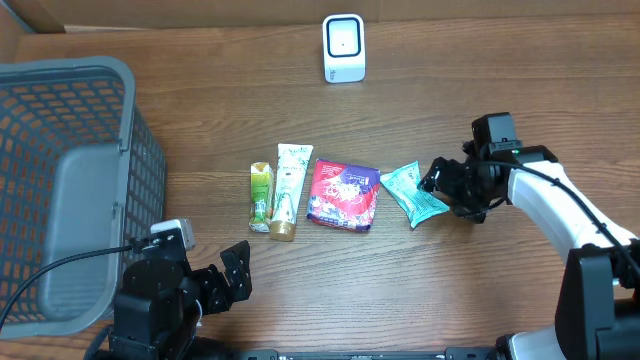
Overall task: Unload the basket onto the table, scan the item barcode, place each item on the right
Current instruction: 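Move right gripper to the mint-green wipes pack and grasp it, then lift the wipes pack with right gripper and raise it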
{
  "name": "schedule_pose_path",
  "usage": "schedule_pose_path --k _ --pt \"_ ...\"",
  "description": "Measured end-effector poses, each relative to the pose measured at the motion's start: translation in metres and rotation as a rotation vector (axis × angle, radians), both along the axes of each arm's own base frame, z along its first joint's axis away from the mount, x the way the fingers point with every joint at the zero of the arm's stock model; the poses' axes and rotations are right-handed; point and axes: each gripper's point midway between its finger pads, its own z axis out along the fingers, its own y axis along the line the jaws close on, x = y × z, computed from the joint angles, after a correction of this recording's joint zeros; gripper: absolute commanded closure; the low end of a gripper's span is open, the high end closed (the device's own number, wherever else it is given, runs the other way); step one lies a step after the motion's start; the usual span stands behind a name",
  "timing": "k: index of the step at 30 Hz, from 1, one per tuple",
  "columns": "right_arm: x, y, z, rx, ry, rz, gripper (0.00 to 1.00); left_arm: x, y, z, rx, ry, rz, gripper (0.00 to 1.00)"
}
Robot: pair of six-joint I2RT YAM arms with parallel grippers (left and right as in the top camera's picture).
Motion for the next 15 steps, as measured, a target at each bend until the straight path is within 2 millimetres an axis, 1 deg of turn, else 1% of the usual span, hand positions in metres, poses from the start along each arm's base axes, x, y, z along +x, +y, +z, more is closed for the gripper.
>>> schedule_pose_path --k 3,6,7,10,11,15 --pt "-0.009 0.002 -0.012 0.023 0.060 -0.050 0.14 0.000 0.000 0.000 0.000 0.000 0.000 0.00" --pt "-0.014 0.004 -0.026 0.037 0.109 -0.103 0.20 0.000 0.000 0.000 0.000 0.000 0.000 0.00" --pt "-0.013 0.005 -0.028 0.046 0.107 -0.118 0.23 0.000 0.000 0.000 0.000 0.000 0.000 0.00" --pt "-0.004 0.007 -0.028 0.068 0.079 -0.149 0.37 0.000 0.000 0.000 0.000 0.000 0.000 0.00" --pt "-0.002 0.007 -0.029 0.068 0.071 -0.164 0.41 0.000 0.000 0.000 0.000 0.000 0.000 0.00" --pt "0.009 0.006 -0.029 0.067 0.019 -0.168 0.47 0.000 0.000 0.000 0.000 0.000 0.000 0.00"
